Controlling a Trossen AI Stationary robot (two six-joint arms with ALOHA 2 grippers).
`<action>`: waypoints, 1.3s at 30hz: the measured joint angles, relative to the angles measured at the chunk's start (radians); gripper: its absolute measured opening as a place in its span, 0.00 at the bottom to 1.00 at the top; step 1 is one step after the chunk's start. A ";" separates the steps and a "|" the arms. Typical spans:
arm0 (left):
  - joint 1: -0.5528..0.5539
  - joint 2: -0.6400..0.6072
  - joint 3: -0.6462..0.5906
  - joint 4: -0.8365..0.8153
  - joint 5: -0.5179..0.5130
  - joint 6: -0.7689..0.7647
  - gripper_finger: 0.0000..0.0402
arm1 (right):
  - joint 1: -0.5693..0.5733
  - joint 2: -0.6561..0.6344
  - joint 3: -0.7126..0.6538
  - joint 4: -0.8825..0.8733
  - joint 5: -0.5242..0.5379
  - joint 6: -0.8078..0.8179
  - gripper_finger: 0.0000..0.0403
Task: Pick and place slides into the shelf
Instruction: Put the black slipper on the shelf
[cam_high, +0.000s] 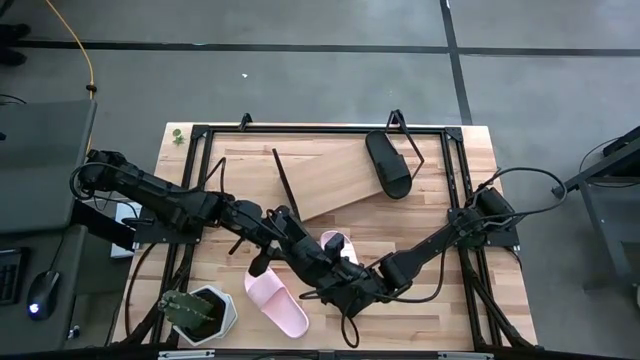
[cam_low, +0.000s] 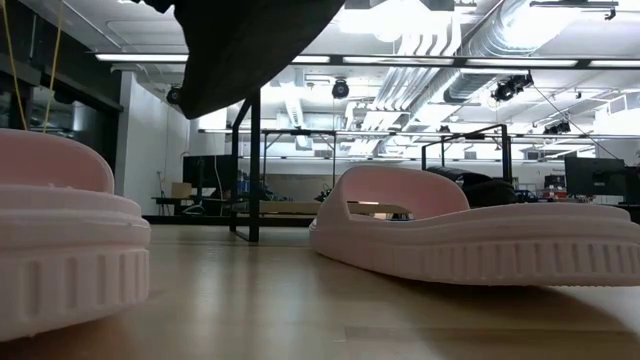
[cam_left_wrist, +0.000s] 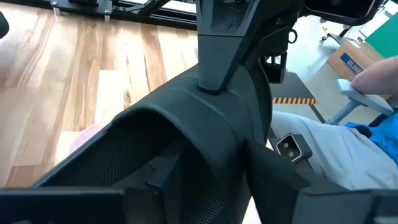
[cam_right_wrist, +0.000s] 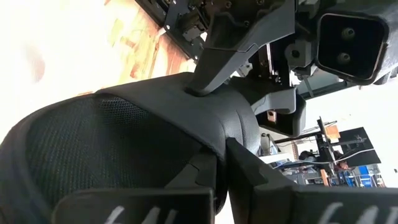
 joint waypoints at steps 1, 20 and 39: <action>0.000 0.000 0.000 0.001 0.000 0.006 0.39 | 0.001 0.000 0.000 0.000 0.003 0.000 0.00; 0.001 -0.053 -0.001 -0.069 -0.037 0.035 0.47 | 0.067 -0.002 0.099 -0.254 0.116 0.158 0.00; 0.001 -0.085 -0.002 -0.133 -0.052 0.035 0.47 | 0.072 -0.051 0.101 -0.446 0.263 0.308 0.00</action>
